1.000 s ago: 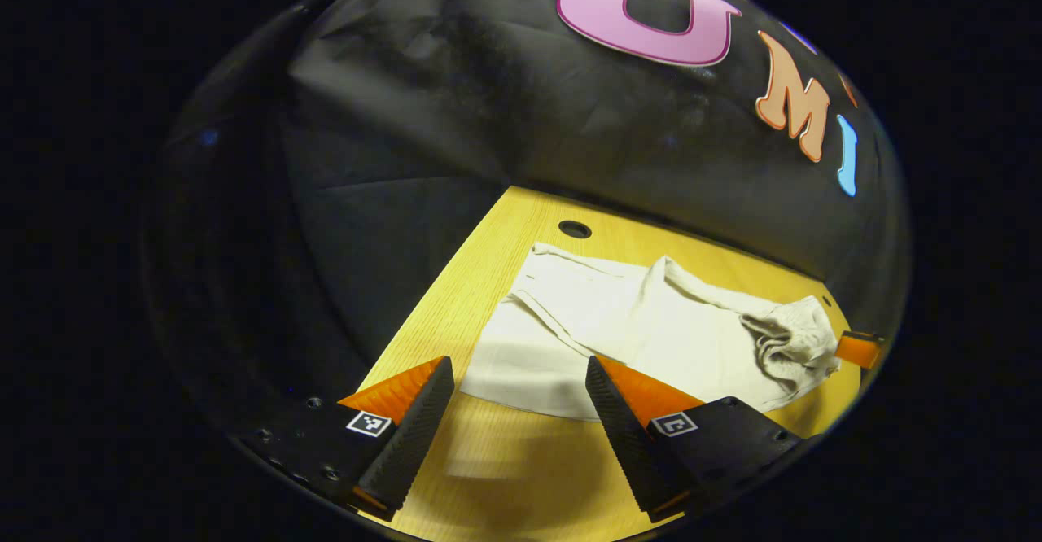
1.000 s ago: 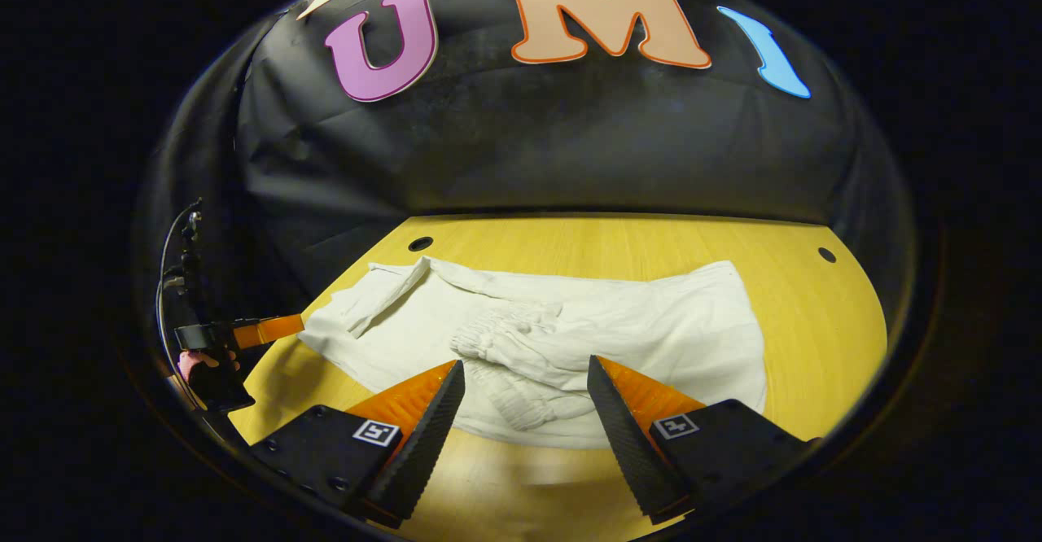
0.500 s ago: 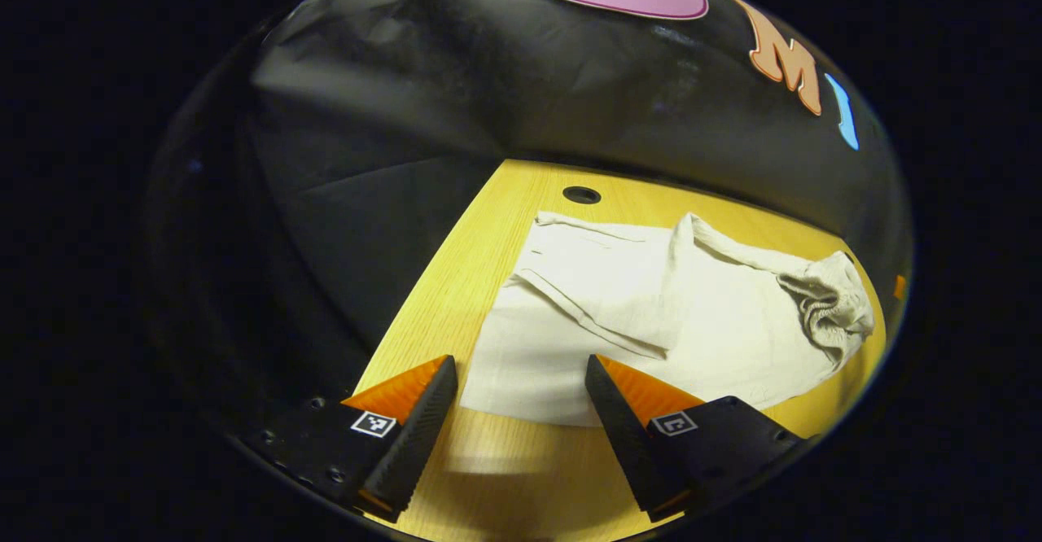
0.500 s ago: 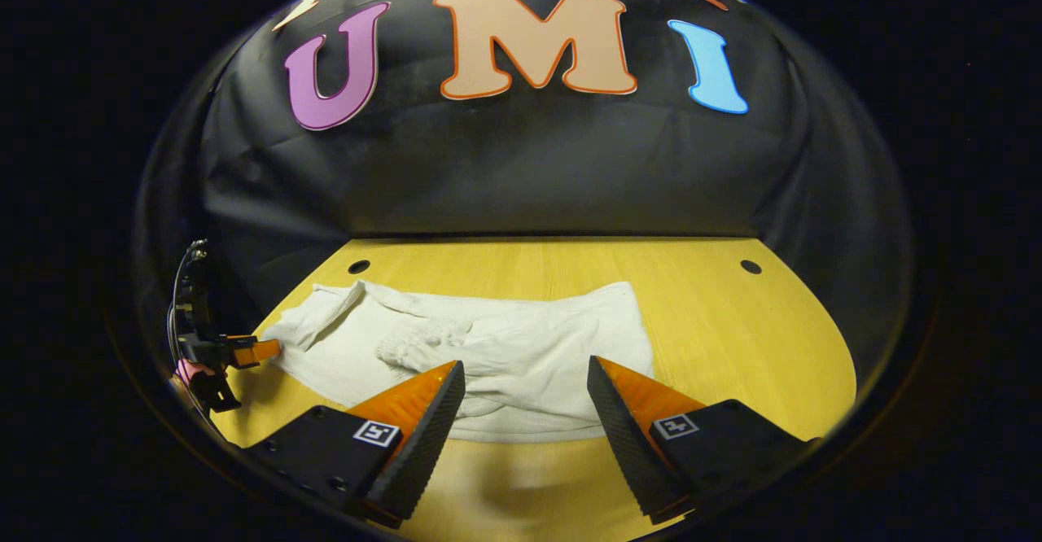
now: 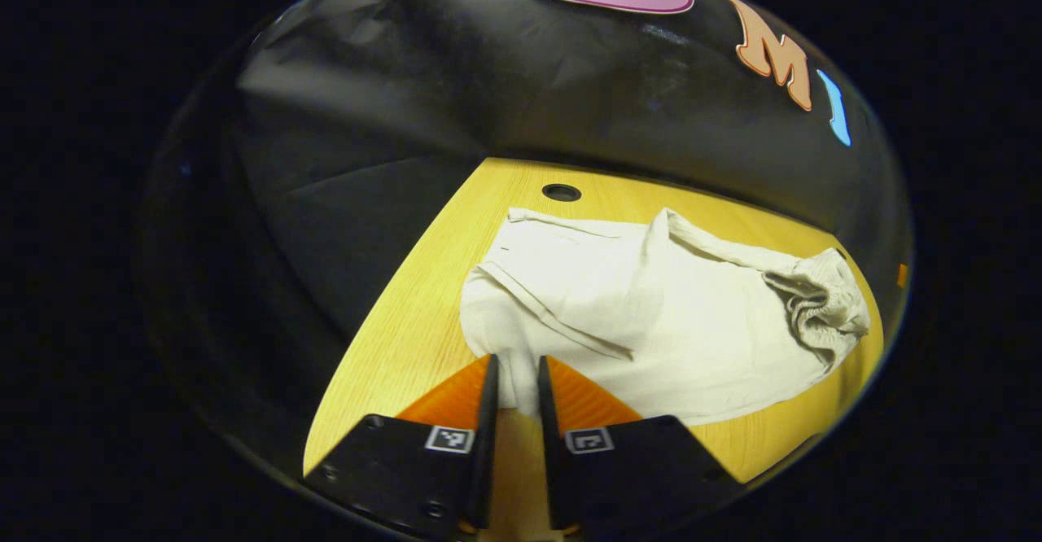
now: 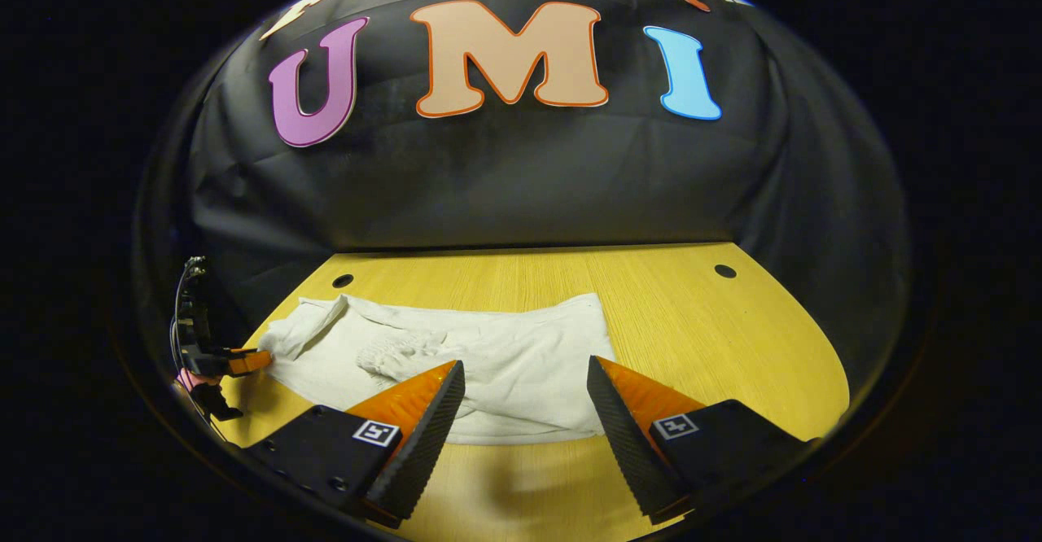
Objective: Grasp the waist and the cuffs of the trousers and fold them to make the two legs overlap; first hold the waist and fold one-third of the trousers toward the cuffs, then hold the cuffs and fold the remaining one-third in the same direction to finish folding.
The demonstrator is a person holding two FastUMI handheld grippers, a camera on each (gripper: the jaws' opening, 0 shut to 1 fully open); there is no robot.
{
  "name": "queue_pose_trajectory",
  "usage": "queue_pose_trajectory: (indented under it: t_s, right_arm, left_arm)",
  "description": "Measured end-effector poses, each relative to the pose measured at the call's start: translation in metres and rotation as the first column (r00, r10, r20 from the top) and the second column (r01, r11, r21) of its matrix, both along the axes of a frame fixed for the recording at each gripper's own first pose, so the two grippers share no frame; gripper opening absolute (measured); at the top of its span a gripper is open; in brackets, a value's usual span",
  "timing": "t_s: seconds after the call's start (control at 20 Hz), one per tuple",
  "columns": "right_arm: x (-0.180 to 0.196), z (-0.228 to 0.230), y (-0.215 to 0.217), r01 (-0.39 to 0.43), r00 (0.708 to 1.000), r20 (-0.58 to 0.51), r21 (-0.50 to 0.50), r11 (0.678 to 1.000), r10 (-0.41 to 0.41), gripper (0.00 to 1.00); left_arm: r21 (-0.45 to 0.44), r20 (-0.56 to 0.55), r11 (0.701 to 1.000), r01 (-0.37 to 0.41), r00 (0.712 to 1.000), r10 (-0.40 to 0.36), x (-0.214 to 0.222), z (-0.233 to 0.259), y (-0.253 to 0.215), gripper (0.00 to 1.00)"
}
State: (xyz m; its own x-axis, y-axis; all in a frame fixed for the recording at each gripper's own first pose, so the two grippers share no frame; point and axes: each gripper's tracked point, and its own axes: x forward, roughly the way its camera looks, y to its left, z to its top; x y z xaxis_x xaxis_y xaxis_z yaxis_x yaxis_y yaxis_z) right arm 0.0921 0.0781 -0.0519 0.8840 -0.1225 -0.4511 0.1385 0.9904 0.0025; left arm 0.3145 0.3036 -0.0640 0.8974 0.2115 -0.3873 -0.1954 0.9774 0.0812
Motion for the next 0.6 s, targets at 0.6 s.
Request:
queue_pose_trajectory:
  t_s: [0.6]
  right_arm:
    - [-0.022, 0.013, -0.030, 0.000, 1.000, 0.025, -0.007, 1.000, 0.000, 0.97]
  left_arm:
    - [-0.294, 0.203, 0.948, 0.118, 0.977, -0.059, -0.006, 0.069, -0.093, 0.00]
